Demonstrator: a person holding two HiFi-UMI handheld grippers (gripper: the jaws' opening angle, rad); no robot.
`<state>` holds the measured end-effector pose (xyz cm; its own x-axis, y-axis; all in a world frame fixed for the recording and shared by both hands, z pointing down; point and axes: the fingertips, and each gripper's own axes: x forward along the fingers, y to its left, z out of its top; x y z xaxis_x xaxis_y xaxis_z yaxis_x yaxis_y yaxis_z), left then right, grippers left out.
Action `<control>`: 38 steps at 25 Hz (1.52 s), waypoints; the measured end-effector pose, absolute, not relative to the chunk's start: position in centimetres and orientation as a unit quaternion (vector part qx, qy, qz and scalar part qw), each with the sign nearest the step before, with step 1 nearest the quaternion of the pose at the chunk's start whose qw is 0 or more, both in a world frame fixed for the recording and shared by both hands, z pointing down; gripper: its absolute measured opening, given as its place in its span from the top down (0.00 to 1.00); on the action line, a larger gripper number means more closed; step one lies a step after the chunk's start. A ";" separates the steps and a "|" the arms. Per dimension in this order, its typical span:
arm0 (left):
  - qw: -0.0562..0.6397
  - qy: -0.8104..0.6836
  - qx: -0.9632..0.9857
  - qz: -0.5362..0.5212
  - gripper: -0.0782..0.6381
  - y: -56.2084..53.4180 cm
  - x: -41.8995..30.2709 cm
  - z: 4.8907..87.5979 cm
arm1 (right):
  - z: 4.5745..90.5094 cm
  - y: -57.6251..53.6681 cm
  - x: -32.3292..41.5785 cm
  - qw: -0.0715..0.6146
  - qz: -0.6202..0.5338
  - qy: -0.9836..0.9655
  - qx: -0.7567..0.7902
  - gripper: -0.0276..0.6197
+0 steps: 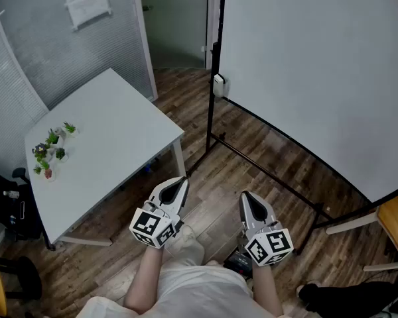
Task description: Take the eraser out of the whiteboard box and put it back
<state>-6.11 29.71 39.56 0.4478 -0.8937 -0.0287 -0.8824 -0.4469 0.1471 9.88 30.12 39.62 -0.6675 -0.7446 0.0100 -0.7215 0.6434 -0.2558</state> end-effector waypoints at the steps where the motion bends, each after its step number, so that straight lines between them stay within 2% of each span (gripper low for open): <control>1: 0.058 -0.520 0.851 -0.053 0.88 29.7 -5.9 39.5 | 39.6 30.1 10.0 0.046 -0.118 0.905 -0.405 0.94; 11: 0.084 -0.514 0.850 -0.076 0.88 30.8 -4.7 39.3 | 40.2 30.6 11.8 0.052 -0.134 0.903 -0.404 0.94; 12: 0.085 -0.517 0.848 -0.079 0.88 30.7 -4.6 39.3 | 40.5 30.7 11.8 0.048 -0.140 0.906 -0.396 0.84; 13: 0.084 -0.520 0.847 -0.078 0.75 30.6 -4.5 39.5 | 40.8 30.8 11.7 0.041 -0.142 0.909 -0.389 0.65; 14: 0.082 -0.522 0.846 -0.071 0.48 30.4 -4.2 39.7 | 41.0 30.8 11.7 0.035 -0.140 0.910 -0.388 0.45; 15: 0.078 -0.525 0.845 -0.062 0.36 30.2 -3.9 39.9 | 41.1 30.9 11.9 0.030 -0.133 0.910 -0.392 0.37; 17: 0.071 -0.530 0.844 -0.048 0.30 30.3 -3.3 40.3 | 41.0 31.2 12.4 0.026 -0.120 0.908 -0.401 0.34; 28: 0.070 -0.522 0.849 -0.040 0.28 26.6 -1.3 40.9 | 41.4 27.9 14.6 0.027 -0.124 0.901 -0.414 0.32; 38: 0.086 -0.503 0.858 -0.054 0.28 14.4 -3.1 41.7 | 43.3 16.2 13.3 0.019 -0.136 0.888 -0.439 0.29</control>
